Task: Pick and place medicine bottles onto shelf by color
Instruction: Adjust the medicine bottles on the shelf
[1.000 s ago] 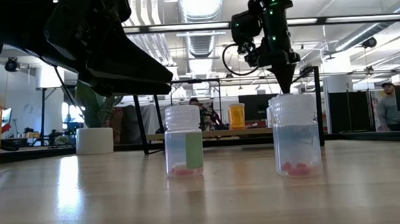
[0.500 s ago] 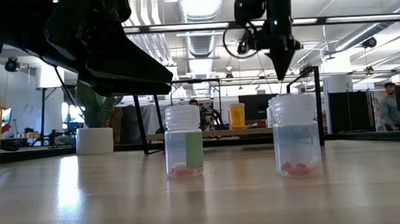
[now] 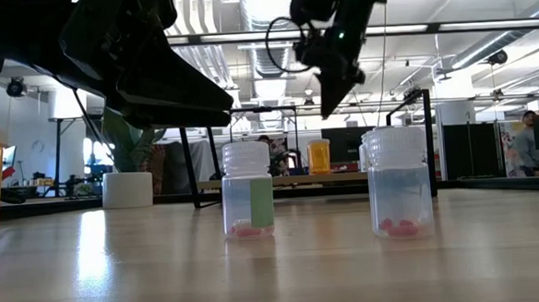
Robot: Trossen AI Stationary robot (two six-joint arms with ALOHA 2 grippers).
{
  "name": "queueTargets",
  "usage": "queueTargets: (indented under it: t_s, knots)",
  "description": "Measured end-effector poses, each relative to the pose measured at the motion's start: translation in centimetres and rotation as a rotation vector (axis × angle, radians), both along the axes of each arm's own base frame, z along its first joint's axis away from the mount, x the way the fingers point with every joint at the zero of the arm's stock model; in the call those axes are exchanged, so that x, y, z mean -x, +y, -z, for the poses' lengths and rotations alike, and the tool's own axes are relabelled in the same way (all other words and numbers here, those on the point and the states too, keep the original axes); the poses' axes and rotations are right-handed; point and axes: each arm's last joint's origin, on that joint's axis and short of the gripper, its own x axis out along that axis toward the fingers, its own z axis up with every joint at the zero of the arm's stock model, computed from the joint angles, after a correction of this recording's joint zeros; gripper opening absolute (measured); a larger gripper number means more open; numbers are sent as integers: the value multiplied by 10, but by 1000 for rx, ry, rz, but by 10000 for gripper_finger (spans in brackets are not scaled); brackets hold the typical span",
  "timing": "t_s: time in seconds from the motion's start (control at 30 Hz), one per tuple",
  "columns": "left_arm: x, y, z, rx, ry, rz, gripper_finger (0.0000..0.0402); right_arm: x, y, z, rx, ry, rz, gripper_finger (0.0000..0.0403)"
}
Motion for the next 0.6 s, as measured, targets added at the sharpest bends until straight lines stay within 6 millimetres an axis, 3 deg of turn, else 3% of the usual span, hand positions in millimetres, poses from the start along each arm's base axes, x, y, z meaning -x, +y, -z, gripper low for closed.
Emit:
queueTargets:
  t_s: [0.17, 0.33, 0.6]
  knots:
    - [0, 0, 0, 0, 0, 0, 267, -9, -20, 11, -6, -7, 15, 12]
    - [0, 0, 0, 0, 0, 0, 267, -6, -39, 17, -10, 4, 68, 12]
    - [0, 0, 0, -1, 1, -1, 267, -9, -42, 19, -49, -37, 63, 12]
